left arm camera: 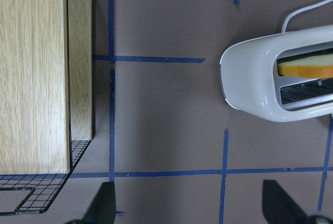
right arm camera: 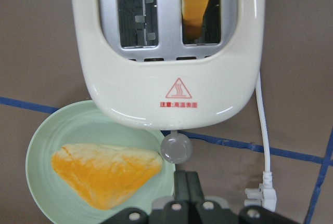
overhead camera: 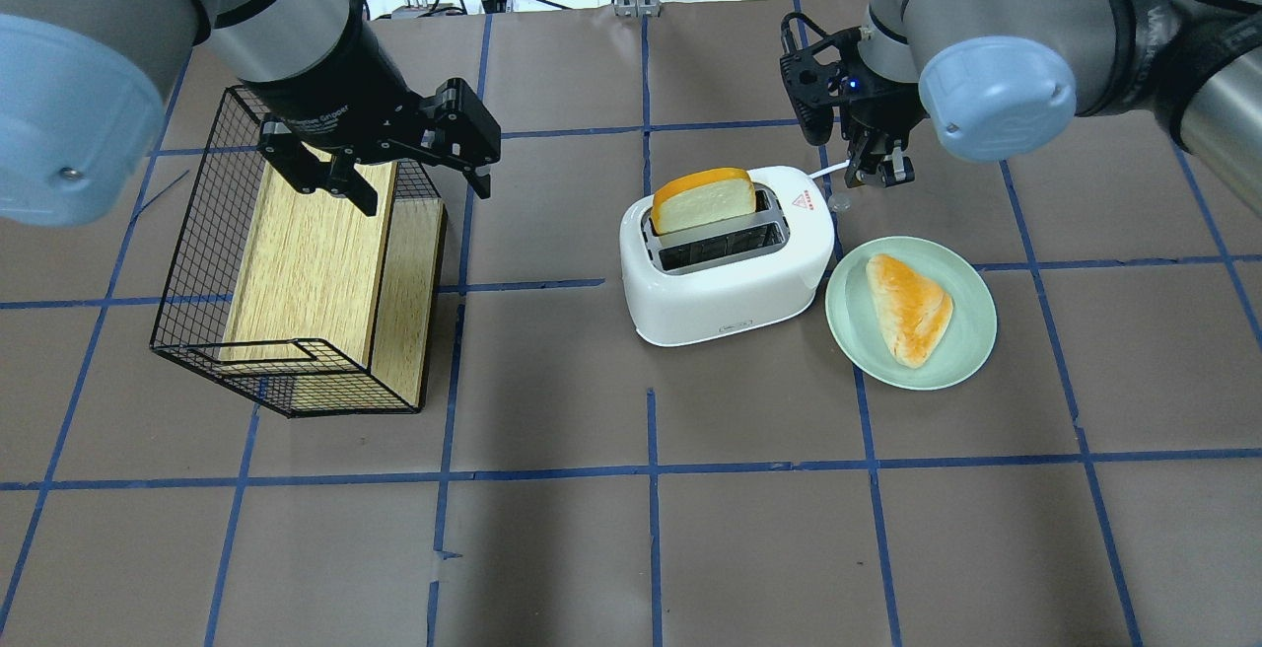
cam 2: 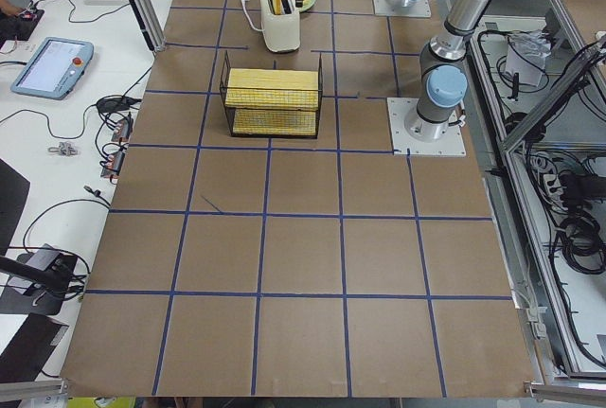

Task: Press toaster with right arm
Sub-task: 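Press the toaster lever down with the right gripper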

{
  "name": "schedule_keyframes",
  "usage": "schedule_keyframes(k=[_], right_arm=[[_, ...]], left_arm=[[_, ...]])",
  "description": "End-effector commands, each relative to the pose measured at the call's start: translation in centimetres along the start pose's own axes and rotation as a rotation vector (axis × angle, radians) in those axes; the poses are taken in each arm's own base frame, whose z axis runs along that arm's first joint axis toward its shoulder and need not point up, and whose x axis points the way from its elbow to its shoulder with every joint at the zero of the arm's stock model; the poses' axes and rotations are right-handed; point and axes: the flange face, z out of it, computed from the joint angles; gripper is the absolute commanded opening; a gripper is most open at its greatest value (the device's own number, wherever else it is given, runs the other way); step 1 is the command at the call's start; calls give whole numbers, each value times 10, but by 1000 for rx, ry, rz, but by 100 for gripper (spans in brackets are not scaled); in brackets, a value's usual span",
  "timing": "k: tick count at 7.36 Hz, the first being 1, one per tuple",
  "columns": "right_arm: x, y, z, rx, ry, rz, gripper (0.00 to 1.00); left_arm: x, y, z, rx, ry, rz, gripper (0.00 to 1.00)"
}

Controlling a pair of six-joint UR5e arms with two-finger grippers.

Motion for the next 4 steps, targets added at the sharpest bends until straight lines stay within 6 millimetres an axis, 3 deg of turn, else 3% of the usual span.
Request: schedule_keyframes(k=[1,4], right_arm=[[-17,-4,30,0,-8,14,8],[-13,-4,30,3,8,11,8]], left_arm=[[0,0,0,0,0,0,100],[0,0,0,0,0,0,100]])
